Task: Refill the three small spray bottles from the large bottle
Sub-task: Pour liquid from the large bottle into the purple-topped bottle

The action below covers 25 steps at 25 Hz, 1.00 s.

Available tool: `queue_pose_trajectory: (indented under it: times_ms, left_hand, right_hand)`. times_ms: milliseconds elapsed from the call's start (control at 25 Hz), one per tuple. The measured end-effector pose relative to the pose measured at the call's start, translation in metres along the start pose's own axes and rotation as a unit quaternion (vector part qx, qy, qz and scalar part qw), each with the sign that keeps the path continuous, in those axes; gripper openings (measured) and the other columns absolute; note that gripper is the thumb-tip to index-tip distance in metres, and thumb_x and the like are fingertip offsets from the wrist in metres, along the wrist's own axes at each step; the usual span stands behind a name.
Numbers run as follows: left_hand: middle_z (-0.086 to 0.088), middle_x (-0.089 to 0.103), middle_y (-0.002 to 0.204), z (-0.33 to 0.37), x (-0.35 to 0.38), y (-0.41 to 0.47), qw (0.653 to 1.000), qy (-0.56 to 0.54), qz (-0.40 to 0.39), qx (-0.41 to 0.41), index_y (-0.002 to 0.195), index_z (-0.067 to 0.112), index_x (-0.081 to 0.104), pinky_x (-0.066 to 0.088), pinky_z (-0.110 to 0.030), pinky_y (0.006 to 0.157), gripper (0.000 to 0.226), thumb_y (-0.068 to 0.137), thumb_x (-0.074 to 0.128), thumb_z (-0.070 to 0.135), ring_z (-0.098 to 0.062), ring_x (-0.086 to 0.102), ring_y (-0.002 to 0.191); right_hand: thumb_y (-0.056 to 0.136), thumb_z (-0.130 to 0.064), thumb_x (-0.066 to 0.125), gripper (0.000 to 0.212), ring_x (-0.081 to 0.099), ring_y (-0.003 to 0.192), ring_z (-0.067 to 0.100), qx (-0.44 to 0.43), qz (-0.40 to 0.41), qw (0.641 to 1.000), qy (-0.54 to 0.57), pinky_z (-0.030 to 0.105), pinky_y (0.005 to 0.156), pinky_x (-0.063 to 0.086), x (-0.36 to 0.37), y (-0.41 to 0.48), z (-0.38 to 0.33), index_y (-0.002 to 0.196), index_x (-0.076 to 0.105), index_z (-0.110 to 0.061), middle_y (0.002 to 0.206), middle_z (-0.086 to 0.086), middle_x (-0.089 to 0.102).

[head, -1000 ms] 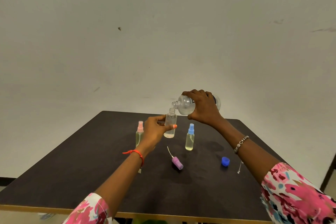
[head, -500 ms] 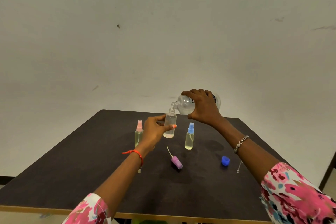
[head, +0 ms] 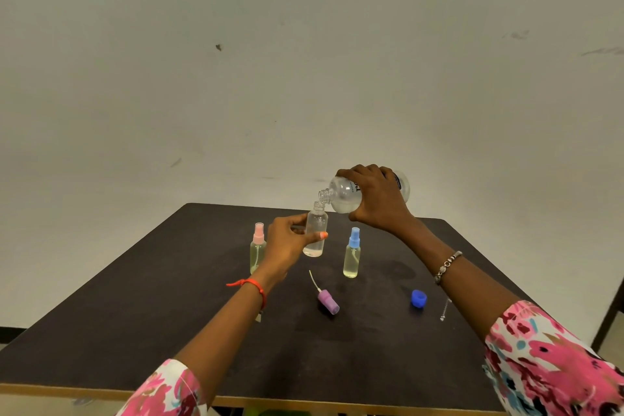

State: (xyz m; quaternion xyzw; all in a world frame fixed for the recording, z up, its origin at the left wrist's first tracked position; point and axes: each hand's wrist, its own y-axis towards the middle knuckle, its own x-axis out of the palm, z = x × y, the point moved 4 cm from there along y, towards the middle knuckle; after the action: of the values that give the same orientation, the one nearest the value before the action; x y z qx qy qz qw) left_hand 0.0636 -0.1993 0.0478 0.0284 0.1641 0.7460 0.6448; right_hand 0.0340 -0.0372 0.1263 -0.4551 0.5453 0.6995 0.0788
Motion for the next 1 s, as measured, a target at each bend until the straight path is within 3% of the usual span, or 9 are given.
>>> queue_pose_trajectory:
  times_ms: [280,400,480,600,760,1000]
  left_hand:
    - [-0.013,0.066,0.115,0.001,0.002,0.001,1.0,-0.01,-0.002,0.003,0.12,0.008,0.059,0.05,-0.03,0.089,0.053,0.07,0.076,0.012,-0.022,0.061,0.105]
    - [-0.013,0.067,0.113,-0.001,0.005,0.003,1.0,-0.013,-0.004,0.0,0.119,0.008,0.06,0.05,-0.034,0.092,0.052,0.069,0.077,0.012,-0.023,0.062,0.105]
    - [-0.013,0.068,0.112,-0.003,0.008,0.005,1.0,-0.023,-0.01,0.0,0.118,0.008,0.061,0.05,-0.036,0.093,0.052,0.068,0.077,0.011,-0.024,0.062,0.105]
    - [-0.013,0.067,0.114,-0.007,0.013,0.006,1.0,-0.023,-0.016,0.0,0.119,0.007,0.06,0.05,-0.034,0.093,0.052,0.07,0.076,0.01,-0.023,0.062,0.106]
    - [-0.012,0.067,0.112,-0.015,0.016,0.009,1.0,-0.02,-0.017,-0.001,0.118,0.007,0.06,0.049,-0.03,0.09,0.051,0.07,0.076,0.009,-0.021,0.062,0.102]
    - [-0.012,0.066,0.115,-0.029,0.019,0.014,0.999,-0.018,-0.016,-0.025,0.12,0.007,0.059,0.049,-0.038,0.097,0.051,0.071,0.075,0.008,-0.023,0.062,0.108]
  right_hand:
    - [0.055,-0.019,0.079,0.074,0.053,0.104,0.027,0.024,-0.018,0.999,0.033,0.038,0.094,0.032,0.002,0.0,0.003,0.124,0.052,-0.018,0.114,0.004,0.061]
    - [0.054,-0.016,0.08,0.076,0.056,0.101,0.025,0.072,-0.027,0.99,0.121,0.041,0.092,0.043,0.007,-0.003,0.009,0.125,0.051,-0.018,0.114,0.003,0.061]
    - [0.055,-0.011,0.081,0.072,0.057,0.095,0.023,0.117,-0.012,0.968,0.222,0.032,0.081,0.049,0.007,-0.004,0.015,0.12,0.053,-0.015,0.108,0.004,0.062]
    - [0.057,-0.012,0.084,0.064,0.058,0.088,0.019,0.196,0.018,0.929,0.313,0.02,0.069,0.047,0.005,-0.009,0.031,0.114,0.055,-0.015,0.101,0.001,0.061]
    - [0.063,-0.014,0.082,0.061,0.055,0.089,0.017,0.316,0.086,0.867,0.374,0.028,0.073,0.048,0.012,-0.028,0.067,0.116,0.054,-0.016,0.101,-0.002,0.057]
    - [0.06,-0.009,0.083,0.062,0.057,0.094,0.023,0.42,0.103,0.822,0.371,0.036,0.08,0.05,0.049,-0.063,0.113,0.115,0.053,-0.009,0.107,0.007,0.06]
